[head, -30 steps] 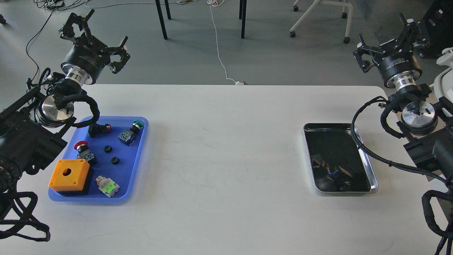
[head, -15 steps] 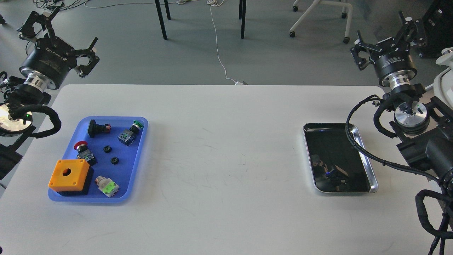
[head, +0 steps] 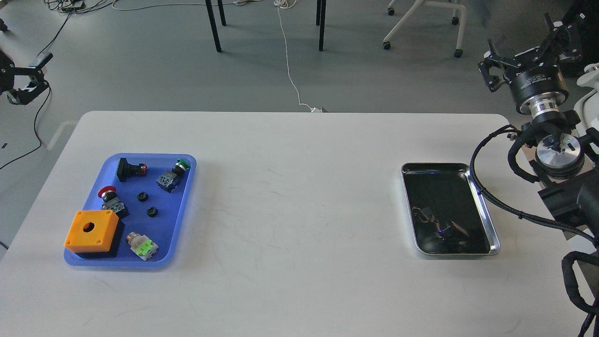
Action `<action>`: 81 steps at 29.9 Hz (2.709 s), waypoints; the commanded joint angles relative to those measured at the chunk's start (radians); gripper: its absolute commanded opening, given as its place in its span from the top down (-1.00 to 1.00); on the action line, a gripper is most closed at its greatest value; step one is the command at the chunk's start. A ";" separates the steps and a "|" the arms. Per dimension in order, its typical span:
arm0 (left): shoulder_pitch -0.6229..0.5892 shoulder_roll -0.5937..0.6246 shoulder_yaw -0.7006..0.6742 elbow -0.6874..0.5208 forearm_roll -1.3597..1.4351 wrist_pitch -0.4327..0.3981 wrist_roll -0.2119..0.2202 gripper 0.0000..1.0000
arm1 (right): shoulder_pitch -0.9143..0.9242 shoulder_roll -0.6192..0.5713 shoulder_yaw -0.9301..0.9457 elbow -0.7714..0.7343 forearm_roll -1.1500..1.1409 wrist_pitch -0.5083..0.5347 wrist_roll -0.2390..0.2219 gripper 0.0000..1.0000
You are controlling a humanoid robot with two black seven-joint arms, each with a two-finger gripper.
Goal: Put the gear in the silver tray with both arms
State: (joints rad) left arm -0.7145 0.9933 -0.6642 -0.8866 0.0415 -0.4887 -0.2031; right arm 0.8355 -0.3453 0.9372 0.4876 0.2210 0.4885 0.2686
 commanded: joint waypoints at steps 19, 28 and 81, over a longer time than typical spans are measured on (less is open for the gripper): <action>-0.014 0.206 -0.008 -0.274 0.986 0.000 -0.078 -0.96 | -0.024 0.006 0.009 0.002 0.001 0.000 0.009 -0.98; 0.000 0.154 0.067 -0.451 1.357 0.000 -0.120 -0.96 | -0.024 -0.001 0.006 0.005 0.001 0.000 0.020 -0.98; -0.010 -0.272 0.526 0.172 1.922 0.479 -0.286 -0.04 | -0.069 -0.018 0.008 0.002 0.001 0.000 0.049 -0.98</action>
State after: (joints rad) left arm -0.7228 0.7329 -0.1614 -0.7451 1.9657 -0.0384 -0.4888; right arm 0.7670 -0.3636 0.9445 0.4891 0.2224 0.4885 0.3176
